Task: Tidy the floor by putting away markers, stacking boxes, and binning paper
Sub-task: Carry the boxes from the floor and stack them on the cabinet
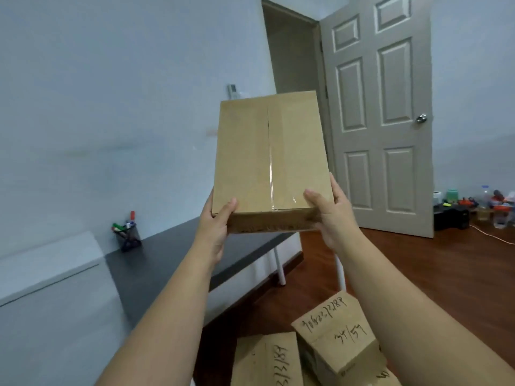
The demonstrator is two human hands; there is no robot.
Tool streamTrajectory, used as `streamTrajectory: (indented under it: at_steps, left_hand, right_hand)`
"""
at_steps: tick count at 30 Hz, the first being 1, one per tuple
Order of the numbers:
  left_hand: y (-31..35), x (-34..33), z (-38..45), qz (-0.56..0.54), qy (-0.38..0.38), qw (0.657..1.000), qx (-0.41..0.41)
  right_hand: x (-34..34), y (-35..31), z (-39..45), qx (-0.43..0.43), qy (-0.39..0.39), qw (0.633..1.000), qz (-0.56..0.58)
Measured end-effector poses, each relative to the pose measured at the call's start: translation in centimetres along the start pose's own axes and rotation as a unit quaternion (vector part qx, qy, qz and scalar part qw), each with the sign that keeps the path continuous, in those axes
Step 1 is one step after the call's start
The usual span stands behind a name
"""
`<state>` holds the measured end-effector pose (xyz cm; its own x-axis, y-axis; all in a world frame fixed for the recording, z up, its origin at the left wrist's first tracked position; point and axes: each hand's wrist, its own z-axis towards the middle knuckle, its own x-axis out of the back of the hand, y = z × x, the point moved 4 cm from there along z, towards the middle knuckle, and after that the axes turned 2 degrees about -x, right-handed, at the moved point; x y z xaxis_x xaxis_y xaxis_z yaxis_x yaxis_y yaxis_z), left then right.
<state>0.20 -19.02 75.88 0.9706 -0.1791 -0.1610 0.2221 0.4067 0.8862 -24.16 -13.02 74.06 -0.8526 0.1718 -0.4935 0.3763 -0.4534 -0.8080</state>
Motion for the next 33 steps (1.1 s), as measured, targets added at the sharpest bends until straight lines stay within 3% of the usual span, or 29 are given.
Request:
streamTrajectory:
  at_steps: [8, 15, 19, 27, 31, 33]
  left_hand:
    - [12.1, 17.5, -5.2, 0.092, 0.170, 0.978, -0.079]
    - [19.5, 31.2, -13.8, 0.135, 0.336, 0.928, -0.086]
    - [21.7, 36.8, -18.2, 0.170, 0.411, 0.894, -0.054]
    - [22.8, 43.9, -21.0, 0.248, 0.398, 0.880, -0.073]
    - [20.8, 47.4, -20.1, 0.395, 0.428, 0.812, -0.018]
    - [19.5, 48.9, -19.3, 0.466, 0.407, 0.784, -0.036]
  right_hand:
    - [-19.7, 4.7, -2.5, -0.051, -0.193, 0.976, 0.092]
    - [-34.4, 9.4, -9.1, -0.040, -0.371, 0.928, 0.015]
    - [-40.6, 12.7, -12.6, -0.044, -0.425, 0.904, -0.002]
    - [-49.2, 19.3, -16.7, -0.040, -0.446, 0.894, -0.029]
    - [-52.9, 21.7, -16.8, 0.021, -0.465, 0.874, -0.143]
    - [-54.8, 22.8, -16.7, 0.065, -0.476, 0.854, -0.202]
